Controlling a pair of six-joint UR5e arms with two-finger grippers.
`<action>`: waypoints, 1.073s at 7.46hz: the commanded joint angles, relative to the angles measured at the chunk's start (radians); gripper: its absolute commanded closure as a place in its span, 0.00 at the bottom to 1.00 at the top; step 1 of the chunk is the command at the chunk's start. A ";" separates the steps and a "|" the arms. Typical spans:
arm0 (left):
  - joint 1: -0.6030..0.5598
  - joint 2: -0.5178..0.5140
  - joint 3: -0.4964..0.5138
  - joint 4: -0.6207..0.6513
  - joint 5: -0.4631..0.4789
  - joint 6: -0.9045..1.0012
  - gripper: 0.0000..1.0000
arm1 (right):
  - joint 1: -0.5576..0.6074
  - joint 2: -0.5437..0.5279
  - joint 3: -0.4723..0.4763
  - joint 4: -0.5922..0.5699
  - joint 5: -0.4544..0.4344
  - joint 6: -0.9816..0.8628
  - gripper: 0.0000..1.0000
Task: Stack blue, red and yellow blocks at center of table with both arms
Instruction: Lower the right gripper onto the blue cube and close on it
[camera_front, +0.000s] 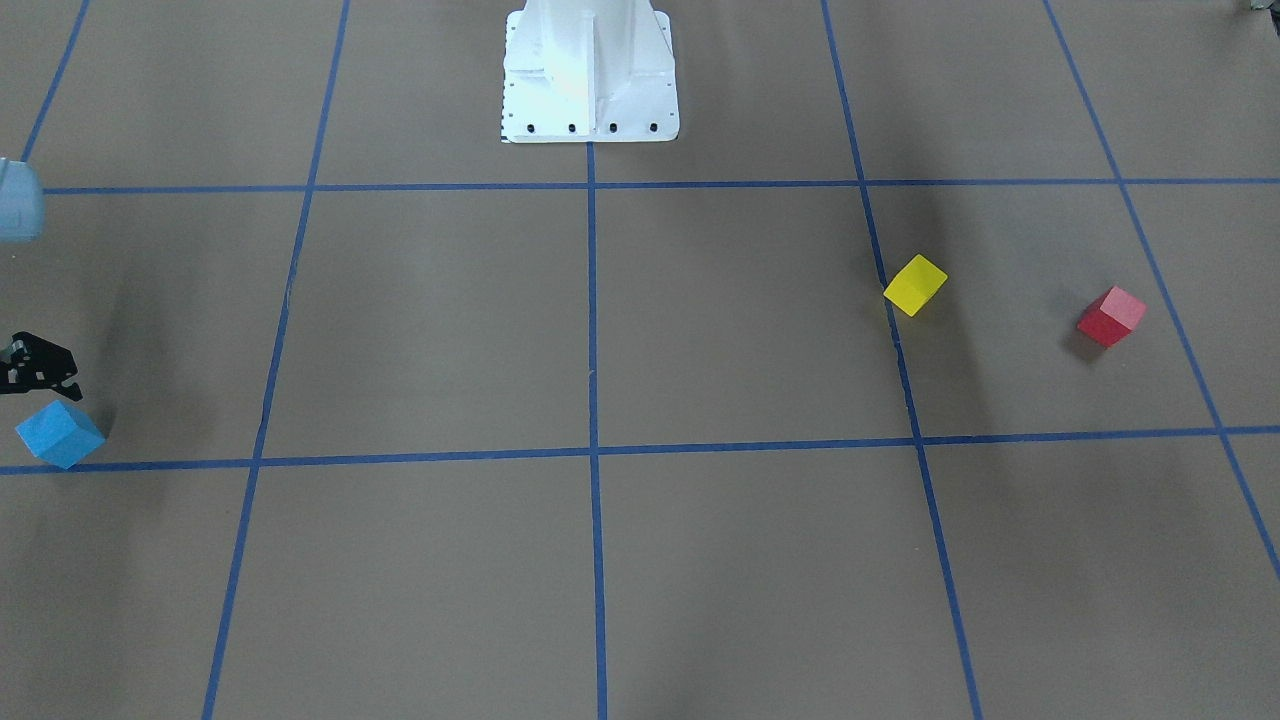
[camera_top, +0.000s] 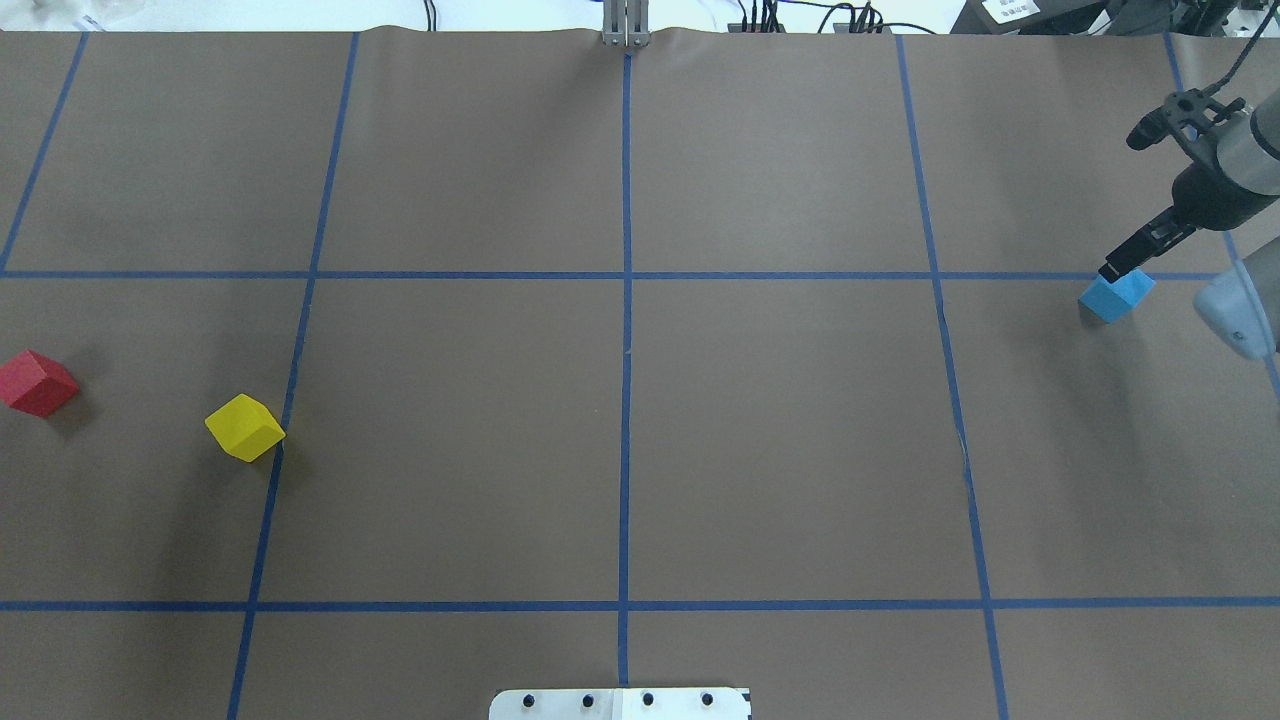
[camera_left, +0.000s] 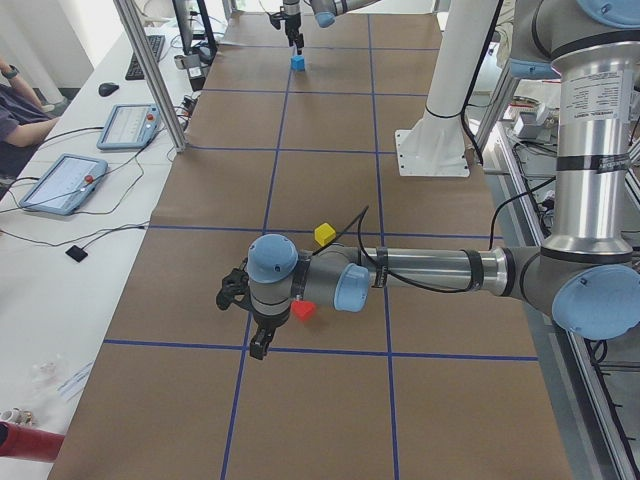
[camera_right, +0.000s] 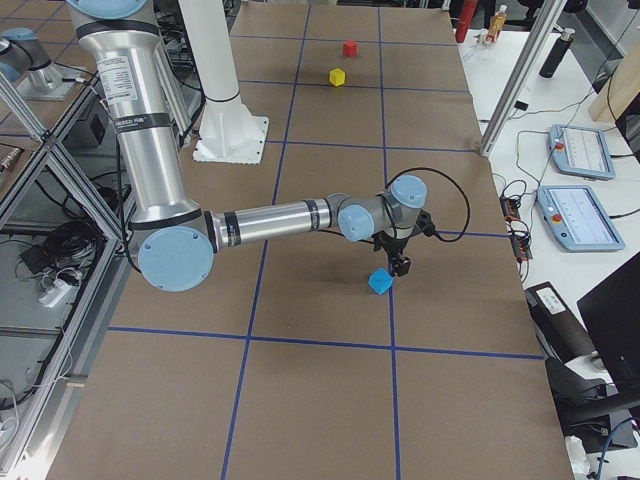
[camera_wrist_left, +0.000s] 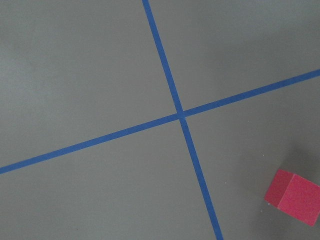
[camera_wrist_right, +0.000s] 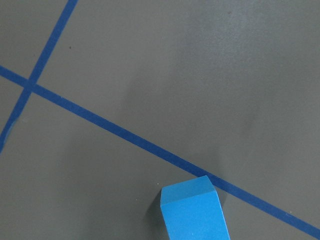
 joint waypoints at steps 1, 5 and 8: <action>0.001 0.000 0.001 0.000 0.000 0.000 0.00 | -0.007 0.071 -0.074 -0.005 -0.007 -0.033 0.01; 0.001 -0.002 0.004 0.000 -0.002 -0.002 0.00 | -0.015 0.088 -0.158 -0.002 -0.001 -0.118 0.01; 0.001 -0.002 0.003 0.000 -0.002 -0.002 0.00 | -0.033 0.077 -0.180 -0.005 0.001 -0.125 0.01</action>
